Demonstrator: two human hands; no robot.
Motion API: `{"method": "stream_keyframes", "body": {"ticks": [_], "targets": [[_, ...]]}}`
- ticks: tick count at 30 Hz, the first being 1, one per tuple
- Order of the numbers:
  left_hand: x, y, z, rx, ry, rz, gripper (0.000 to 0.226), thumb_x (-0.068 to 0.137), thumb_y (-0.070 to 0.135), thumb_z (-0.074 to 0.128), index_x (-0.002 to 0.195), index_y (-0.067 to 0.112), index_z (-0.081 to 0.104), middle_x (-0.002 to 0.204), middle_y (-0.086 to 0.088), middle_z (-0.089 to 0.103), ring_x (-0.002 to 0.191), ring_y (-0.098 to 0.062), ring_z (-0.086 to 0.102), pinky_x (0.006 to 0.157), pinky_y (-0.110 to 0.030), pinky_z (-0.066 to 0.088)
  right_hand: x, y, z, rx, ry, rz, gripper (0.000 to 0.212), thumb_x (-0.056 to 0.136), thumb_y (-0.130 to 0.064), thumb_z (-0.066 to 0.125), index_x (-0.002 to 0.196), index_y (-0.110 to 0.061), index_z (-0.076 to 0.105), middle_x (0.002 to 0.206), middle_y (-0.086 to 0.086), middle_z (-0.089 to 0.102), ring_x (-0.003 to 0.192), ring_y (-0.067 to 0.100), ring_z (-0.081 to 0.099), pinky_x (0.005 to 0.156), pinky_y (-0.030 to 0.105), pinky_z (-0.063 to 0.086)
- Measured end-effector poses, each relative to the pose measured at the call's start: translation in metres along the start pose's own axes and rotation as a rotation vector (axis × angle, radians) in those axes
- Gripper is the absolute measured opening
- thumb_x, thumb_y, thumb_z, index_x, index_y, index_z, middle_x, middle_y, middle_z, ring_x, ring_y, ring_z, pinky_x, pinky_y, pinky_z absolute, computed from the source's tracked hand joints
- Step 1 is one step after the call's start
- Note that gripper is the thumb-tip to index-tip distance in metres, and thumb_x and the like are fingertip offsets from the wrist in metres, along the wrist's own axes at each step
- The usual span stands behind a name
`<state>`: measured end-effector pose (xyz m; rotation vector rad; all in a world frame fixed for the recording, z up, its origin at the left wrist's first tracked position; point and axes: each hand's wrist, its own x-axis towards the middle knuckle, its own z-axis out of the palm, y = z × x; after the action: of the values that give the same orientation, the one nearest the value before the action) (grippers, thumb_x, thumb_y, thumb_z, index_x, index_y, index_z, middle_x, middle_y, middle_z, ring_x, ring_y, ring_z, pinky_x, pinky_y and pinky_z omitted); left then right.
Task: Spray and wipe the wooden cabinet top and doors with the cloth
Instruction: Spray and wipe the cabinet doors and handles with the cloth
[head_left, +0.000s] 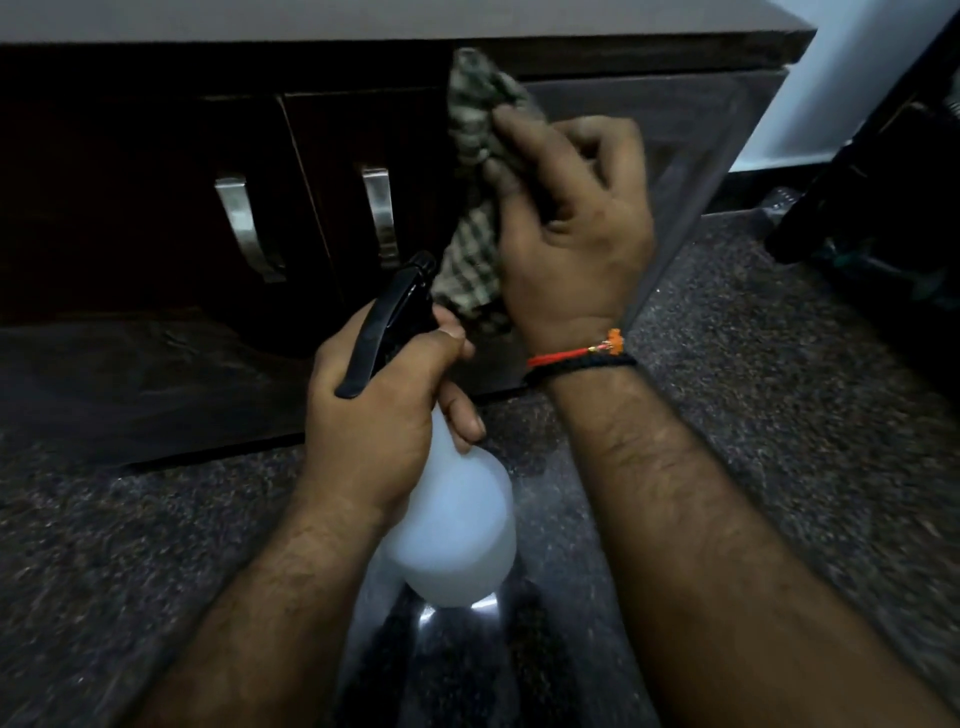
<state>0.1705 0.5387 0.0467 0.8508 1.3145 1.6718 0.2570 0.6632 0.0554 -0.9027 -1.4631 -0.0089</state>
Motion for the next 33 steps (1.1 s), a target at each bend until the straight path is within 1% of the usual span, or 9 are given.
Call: {"method": "stream_keyframes", "body": {"ticks": [4, 6, 11, 16, 20, 22, 24, 30, 33], "targets": [[-0.001, 0.000, -0.001, 0.010, 0.001, -0.006, 0.004, 0.083, 0.010, 0.065, 0.084, 0.008, 0.067, 0.075, -0.008, 0.068, 0.037, -0.027, 0.055, 0.043, -0.033, 0.048, 0.007, 0.017, -0.014, -0.094, 0.082, 0.045, 0.024, 0.079, -0.019, 0.081, 0.103, -0.024, 0.079, 0.093, 0.000, 0.065, 0.086, 0.022, 0.056, 0.083, 0.011, 0.039], [-0.002, 0.000, -0.003, 0.022, -0.002, -0.009, 0.003, 0.089, 0.004, 0.064, 0.087, 0.004, 0.066, 0.076, -0.008, 0.068, 0.038, -0.026, 0.055, 0.043, -0.033, 0.048, 0.006, 0.016, -0.011, -0.080, 0.115, 0.062, 0.024, 0.079, -0.016, 0.081, 0.102, -0.022, 0.079, 0.092, -0.004, 0.061, 0.086, 0.018, 0.054, 0.083, 0.005, 0.036], [-0.004, -0.002, -0.013, 0.038, 0.015, -0.019, 0.005, 0.089, 0.005, 0.065, 0.085, 0.008, 0.066, 0.077, -0.009, 0.068, 0.038, -0.027, 0.055, 0.043, -0.033, 0.048, -0.007, 0.013, -0.002, -0.041, 0.048, -0.023, 0.022, 0.079, -0.005, 0.078, 0.099, -0.014, 0.080, 0.096, 0.008, 0.067, 0.087, 0.029, 0.065, 0.079, 0.039, 0.056], [-0.006, -0.005, -0.022, 0.054, 0.033, -0.029, 0.002, 0.084, 0.008, 0.065, 0.085, 0.007, 0.067, 0.074, -0.008, 0.068, 0.037, -0.027, 0.055, 0.043, -0.035, 0.049, -0.052, 0.022, 0.008, -0.026, -0.051, 0.096, 0.018, 0.079, -0.005, 0.078, 0.094, -0.015, 0.079, 0.096, 0.007, 0.064, 0.088, 0.022, 0.065, 0.074, 0.039, 0.057], [-0.010, -0.008, -0.032, 0.060, 0.046, -0.039, 0.006, 0.083, 0.010, 0.066, 0.087, 0.006, 0.067, 0.073, -0.007, 0.070, 0.038, -0.028, 0.055, 0.044, -0.037, 0.050, -0.087, 0.027, 0.015, -0.042, -0.111, 0.265, 0.013, 0.078, -0.004, 0.077, 0.088, -0.012, 0.076, 0.093, 0.004, 0.057, 0.085, 0.011, 0.058, 0.074, 0.022, 0.052], [-0.011, -0.010, -0.038, 0.065, 0.055, -0.046, 0.009, 0.080, 0.014, 0.065, 0.085, 0.008, 0.067, 0.073, -0.006, 0.070, 0.038, -0.028, 0.055, 0.045, -0.038, 0.050, -0.096, 0.025, 0.019, -0.044, -0.117, 0.327, 0.013, 0.078, -0.002, 0.077, 0.087, -0.010, 0.074, 0.094, -0.001, 0.050, 0.083, 0.001, 0.049, 0.076, 0.002, 0.042], [-0.013, -0.010, -0.046, 0.073, 0.075, -0.048, 0.007, 0.079, 0.015, 0.065, 0.084, 0.010, 0.068, 0.073, -0.006, 0.070, 0.037, -0.028, 0.055, 0.044, -0.038, 0.050, -0.102, 0.020, 0.024, -0.051, -0.133, 0.354, 0.014, 0.076, -0.001, 0.077, 0.085, -0.010, 0.073, 0.095, -0.002, 0.048, 0.083, -0.004, 0.044, 0.075, -0.004, 0.035], [-0.018, 0.000, -0.069, 0.081, 0.132, -0.023, 0.006, 0.080, 0.013, 0.064, 0.084, 0.009, 0.067, 0.073, -0.006, 0.069, 0.037, -0.027, 0.055, 0.044, -0.038, 0.047, -0.134, -0.002, 0.043, -0.024, -0.321, 0.282, 0.019, 0.073, -0.001, 0.078, 0.085, -0.014, 0.073, 0.098, 0.005, 0.056, 0.082, 0.015, 0.059, 0.068, 0.025, 0.051], [-0.020, 0.003, -0.082, 0.082, 0.159, -0.012, 0.004, 0.081, 0.012, 0.065, 0.083, 0.011, 0.067, 0.072, -0.006, 0.069, 0.038, -0.027, 0.055, 0.045, -0.038, 0.048, -0.144, -0.013, 0.054, 0.008, -0.335, 0.276, 0.017, 0.075, -0.005, 0.078, 0.088, -0.016, 0.075, 0.100, 0.005, 0.057, 0.082, 0.014, 0.060, 0.066, 0.025, 0.051]]}}
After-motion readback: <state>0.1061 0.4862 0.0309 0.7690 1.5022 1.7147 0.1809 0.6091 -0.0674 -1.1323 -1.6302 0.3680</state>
